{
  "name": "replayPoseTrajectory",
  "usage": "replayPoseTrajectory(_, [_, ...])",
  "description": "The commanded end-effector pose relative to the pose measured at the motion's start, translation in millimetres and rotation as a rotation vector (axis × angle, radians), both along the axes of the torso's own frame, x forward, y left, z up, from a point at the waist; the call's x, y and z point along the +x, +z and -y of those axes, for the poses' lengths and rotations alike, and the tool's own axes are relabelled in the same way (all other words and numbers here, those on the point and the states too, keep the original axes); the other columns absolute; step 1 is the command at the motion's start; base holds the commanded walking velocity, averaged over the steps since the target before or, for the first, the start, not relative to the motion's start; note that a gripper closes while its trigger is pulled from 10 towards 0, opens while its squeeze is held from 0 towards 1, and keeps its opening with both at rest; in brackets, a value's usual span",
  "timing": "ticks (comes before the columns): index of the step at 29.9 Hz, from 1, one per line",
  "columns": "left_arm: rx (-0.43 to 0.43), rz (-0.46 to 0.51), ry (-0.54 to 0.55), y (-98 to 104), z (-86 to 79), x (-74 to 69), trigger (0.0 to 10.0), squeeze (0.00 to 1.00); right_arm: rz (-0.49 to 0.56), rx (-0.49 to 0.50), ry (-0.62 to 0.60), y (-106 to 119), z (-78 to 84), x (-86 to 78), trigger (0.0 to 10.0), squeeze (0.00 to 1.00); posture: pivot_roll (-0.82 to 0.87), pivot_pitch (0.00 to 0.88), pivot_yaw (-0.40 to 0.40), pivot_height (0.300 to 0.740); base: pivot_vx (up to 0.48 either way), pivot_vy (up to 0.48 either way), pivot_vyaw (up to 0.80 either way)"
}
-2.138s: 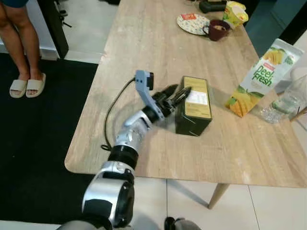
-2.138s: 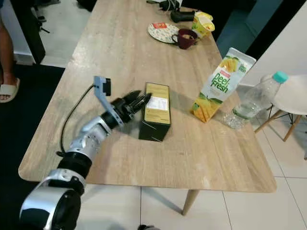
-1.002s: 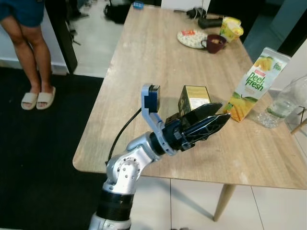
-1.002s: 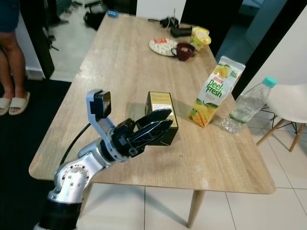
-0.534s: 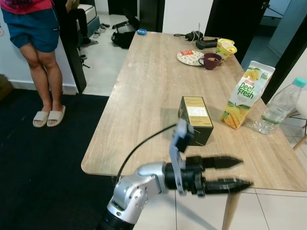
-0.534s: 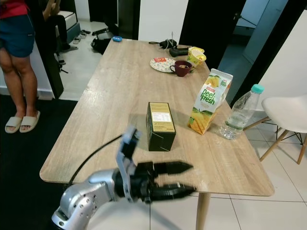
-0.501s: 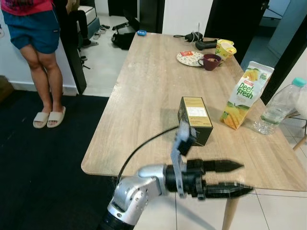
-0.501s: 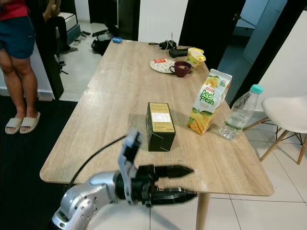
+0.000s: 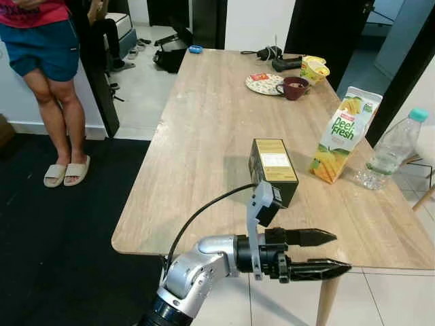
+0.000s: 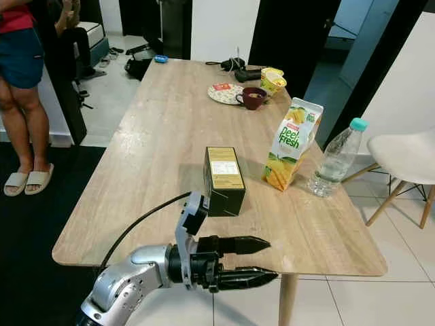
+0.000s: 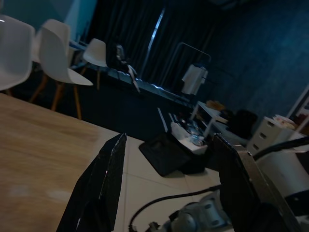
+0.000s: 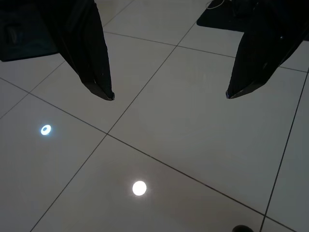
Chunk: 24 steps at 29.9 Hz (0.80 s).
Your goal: Restocking fridge
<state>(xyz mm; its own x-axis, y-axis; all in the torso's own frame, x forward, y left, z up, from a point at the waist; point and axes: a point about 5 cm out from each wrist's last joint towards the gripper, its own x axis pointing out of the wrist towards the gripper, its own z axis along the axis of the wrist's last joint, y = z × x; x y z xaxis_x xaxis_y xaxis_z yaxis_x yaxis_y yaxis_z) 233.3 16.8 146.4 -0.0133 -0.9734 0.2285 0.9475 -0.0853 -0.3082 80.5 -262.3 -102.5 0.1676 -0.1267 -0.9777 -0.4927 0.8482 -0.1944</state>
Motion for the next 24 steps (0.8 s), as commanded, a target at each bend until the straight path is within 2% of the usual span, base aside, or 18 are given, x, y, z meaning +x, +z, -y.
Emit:
replayPoseTrajectory(1, [0.019,0.012,0.024,-2.3,-6.4,5.2,10.0,0.00,0.000,-0.005,-0.017,-0.2,0.5,-1.4,10.0,0.00,0.03,0.000,-0.094,0.740,0.000,0.000,0.00])
replayPoseTrajectory(2, [0.026,0.006,0.064,-5.8,-17.7,11.3,10.0,0.00,-0.001,-0.004,-0.021,-0.5,-0.2,-1.5,10.0,0.00,0.03,0.000,-0.090,0.740,0.000,0.000,0.00])
replayPoseTrajectory(3, [0.026,0.006,0.064,-5.8,-17.7,11.3,10.0,0.00,-0.001,-0.004,-0.021,-0.5,-0.2,-1.5,10.0,0.00,0.03,0.000,-0.090,0.740,0.000,0.000,0.00])
replayPoseTrajectory(4, [0.035,-0.001,0.093,-8.9,-30.9,15.3,10.0,0.00,0.000,-0.003,-0.025,-0.7,-0.8,-1.5,10.0,0.00,0.03,0.000,-0.089,0.740,0.000,0.000,0.00])
replayPoseTrajectory(6, [0.039,-0.006,0.104,-10.2,-36.7,16.7,10.0,0.00,0.000,-0.002,-0.027,-0.8,-1.1,-1.5,10.0,0.00,0.03,0.000,-0.089,0.740,0.000,0.000,0.00])
replayPoseTrajectory(9, [0.067,-0.019,0.192,-16.3,-66.8,24.6,10.0,0.00,0.001,0.001,-0.031,-1.2,-2.5,-0.9,10.0,0.00,0.03,0.000,-0.085,0.740,0.000,0.000,0.00])
replayPoseTrajectory(10, [0.067,-0.019,0.192,-16.3,-66.8,24.6,10.0,0.00,0.001,0.001,-0.031,-1.2,-2.5,-0.9,10.0,0.00,0.03,0.000,-0.085,0.740,0.000,0.000,0.00])
replayPoseTrajectory(11, [0.074,-0.024,0.251,-17.0,-88.1,28.9,10.0,0.00,0.002,0.003,-0.033,-1.5,-3.7,-0.5,10.0,0.00,0.04,0.000,-0.083,0.740,0.000,0.000,0.00])
replayPoseTrajectory(14, [0.084,-0.027,0.314,-16.2,-110.3,32.4,10.0,0.00,0.002,0.004,-0.035,-1.8,-4.9,-0.1,10.0,0.00,0.04,0.000,-0.081,0.740,0.000,0.000,0.00])
replayPoseTrajectory(15, [0.084,-0.027,0.314,-16.2,-110.3,32.4,10.0,0.00,0.002,0.004,-0.035,-1.8,-4.9,-0.1,10.0,0.00,0.04,0.000,-0.081,0.740,0.000,0.000,0.00])
replayPoseTrajectory(20, [0.155,-0.020,0.458,-16.0,-163.1,36.5,10.0,0.00,0.005,0.012,-0.057,-2.6,-7.9,0.2,10.0,0.00,0.06,0.000,-0.074,0.740,0.000,0.000,0.00])
replayPoseTrajectory(21, [0.155,-0.020,0.458,-16.0,-163.1,36.5,10.0,0.00,0.005,0.012,-0.057,-2.6,-7.9,0.2,10.0,0.00,0.06,0.000,-0.074,0.740,0.000,0.000,0.00])
replayPoseTrajectory(23, [0.184,-0.025,0.532,-16.0,-188.1,35.9,10.0,0.00,0.006,0.015,-0.067,-3.1,-9.2,0.0,10.0,0.00,0.07,0.000,-0.069,0.740,0.000,0.000,0.00])
replayPoseTrajectory(24, [0.184,-0.025,0.532,-16.0,-188.1,35.9,10.0,0.00,0.006,0.015,-0.067,-3.1,-9.2,0.0,10.0,0.00,0.07,0.000,-0.069,0.740,0.000,0.000,0.00])
